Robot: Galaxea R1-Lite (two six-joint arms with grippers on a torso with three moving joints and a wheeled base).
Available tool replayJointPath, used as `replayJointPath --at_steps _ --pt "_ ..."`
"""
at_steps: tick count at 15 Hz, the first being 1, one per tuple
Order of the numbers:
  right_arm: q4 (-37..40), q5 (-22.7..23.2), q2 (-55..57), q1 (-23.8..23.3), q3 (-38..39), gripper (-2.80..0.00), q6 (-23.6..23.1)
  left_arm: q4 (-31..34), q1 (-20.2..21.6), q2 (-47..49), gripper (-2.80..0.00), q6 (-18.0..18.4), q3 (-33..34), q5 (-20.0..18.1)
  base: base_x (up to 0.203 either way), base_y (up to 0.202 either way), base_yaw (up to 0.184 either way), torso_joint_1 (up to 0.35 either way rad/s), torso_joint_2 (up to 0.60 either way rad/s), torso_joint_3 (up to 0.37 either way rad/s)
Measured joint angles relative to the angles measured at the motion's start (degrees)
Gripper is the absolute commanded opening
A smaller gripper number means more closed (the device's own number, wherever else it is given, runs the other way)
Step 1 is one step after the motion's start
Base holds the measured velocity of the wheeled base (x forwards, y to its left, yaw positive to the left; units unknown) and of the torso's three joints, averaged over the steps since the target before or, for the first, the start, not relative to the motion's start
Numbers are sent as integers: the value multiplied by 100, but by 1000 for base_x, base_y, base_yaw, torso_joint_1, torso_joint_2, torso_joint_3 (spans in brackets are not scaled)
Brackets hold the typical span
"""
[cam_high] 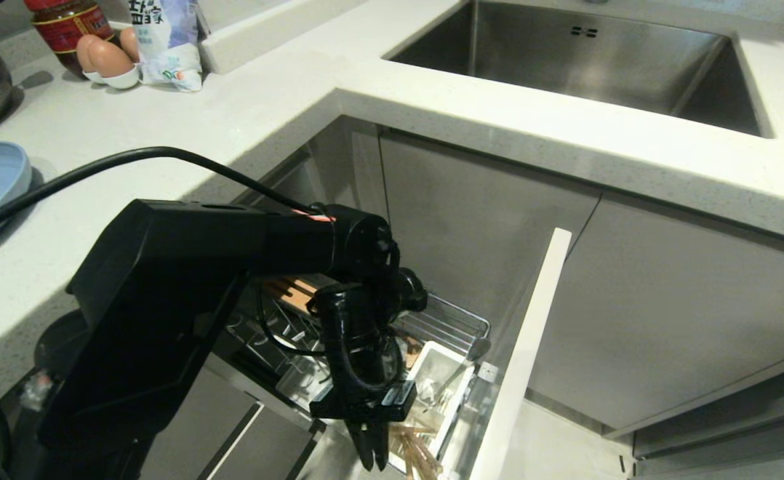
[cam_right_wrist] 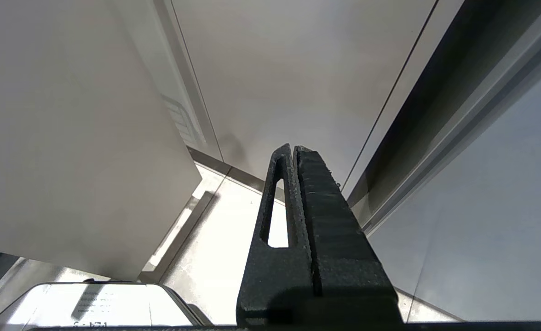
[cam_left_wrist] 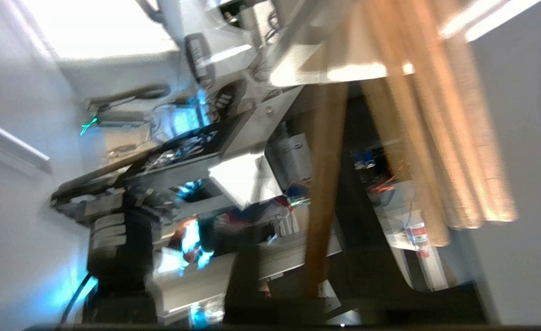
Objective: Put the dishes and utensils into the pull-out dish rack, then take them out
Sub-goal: Take the chopsticks out of the cupboard
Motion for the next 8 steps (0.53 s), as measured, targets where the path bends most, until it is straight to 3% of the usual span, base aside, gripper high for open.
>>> replayJointPath --at_steps 3,8 --pt "0 0 0 0 0 -280 0 -318 -60 -86 -280 -389 -9 -311 0 0 0 0 0 0" --pt "0 0 0 0 0 -280 0 206 -152 -459 -280 -344 -4 -99 0 0 0 0 0 0"
